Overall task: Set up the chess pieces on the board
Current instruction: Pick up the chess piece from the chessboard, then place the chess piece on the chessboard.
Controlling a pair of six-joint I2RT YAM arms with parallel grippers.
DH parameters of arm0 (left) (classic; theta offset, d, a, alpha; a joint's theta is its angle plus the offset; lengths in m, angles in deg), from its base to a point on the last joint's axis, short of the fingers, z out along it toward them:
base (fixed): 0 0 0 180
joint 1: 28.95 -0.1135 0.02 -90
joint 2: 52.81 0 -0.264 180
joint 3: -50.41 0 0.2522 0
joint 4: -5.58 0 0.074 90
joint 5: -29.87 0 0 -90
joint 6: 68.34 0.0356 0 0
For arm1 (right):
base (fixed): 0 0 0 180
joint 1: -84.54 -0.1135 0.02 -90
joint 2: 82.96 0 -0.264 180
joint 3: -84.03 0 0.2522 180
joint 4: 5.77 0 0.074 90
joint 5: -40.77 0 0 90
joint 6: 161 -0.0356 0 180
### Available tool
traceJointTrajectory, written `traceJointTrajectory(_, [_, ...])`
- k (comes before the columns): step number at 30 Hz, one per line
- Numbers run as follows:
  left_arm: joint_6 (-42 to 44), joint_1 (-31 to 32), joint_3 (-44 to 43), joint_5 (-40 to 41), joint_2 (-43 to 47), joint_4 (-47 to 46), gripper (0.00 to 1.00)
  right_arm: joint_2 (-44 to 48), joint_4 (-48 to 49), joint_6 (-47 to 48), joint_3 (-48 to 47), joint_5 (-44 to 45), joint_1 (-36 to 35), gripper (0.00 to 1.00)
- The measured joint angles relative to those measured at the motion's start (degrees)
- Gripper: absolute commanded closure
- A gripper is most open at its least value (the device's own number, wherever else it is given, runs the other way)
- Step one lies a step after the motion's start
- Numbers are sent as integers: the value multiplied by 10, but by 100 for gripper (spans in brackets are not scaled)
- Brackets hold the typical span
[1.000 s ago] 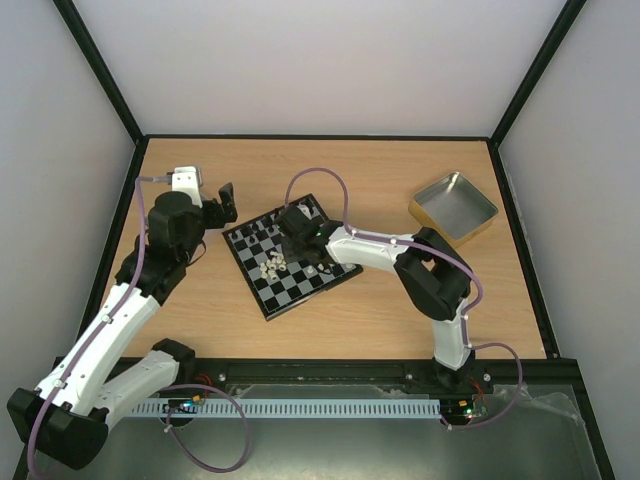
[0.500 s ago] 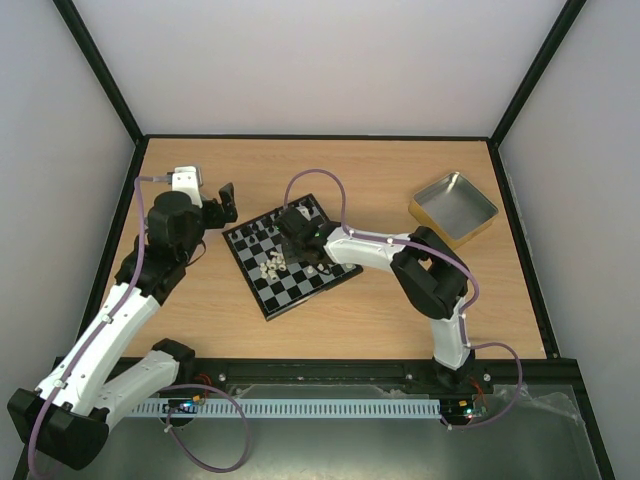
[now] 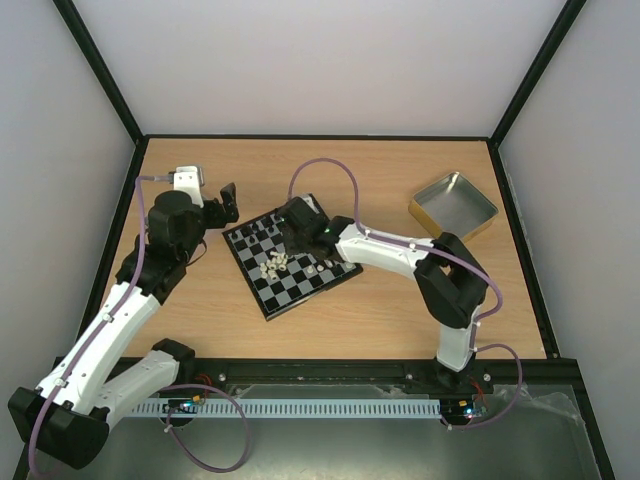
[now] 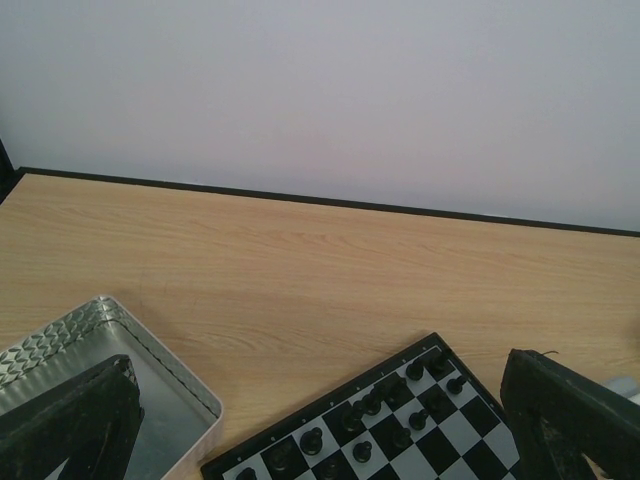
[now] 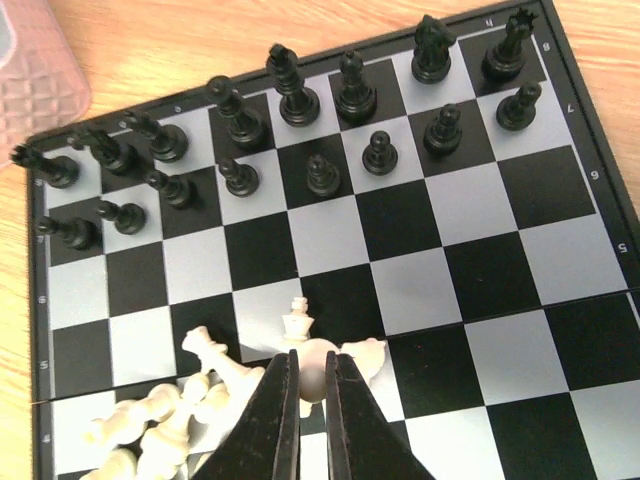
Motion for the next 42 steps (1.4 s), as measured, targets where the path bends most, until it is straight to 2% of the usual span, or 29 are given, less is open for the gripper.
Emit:
traceJointTrajectory(8, [0,0,0,-3,0,0,1,38,-3,0,42,-21,-3,95])
traceJointTrajectory(14, [0,0,0,-4,0,0,1,59,-23,-1,80,-24,-31,95])
traceJointTrajectory(34, [0,0,4,-6,0,-4,1,35,-33,-2,96,-37,-59,93])
traceJointTrajectory(37, [0,0,4,-6,0,-4,1,29,-33,-2,96,-39,-59,89])
traceJointTrajectory(42, [0,0,4,-7,0,-4,1,27,-36,-3,96,-37,-59,73])
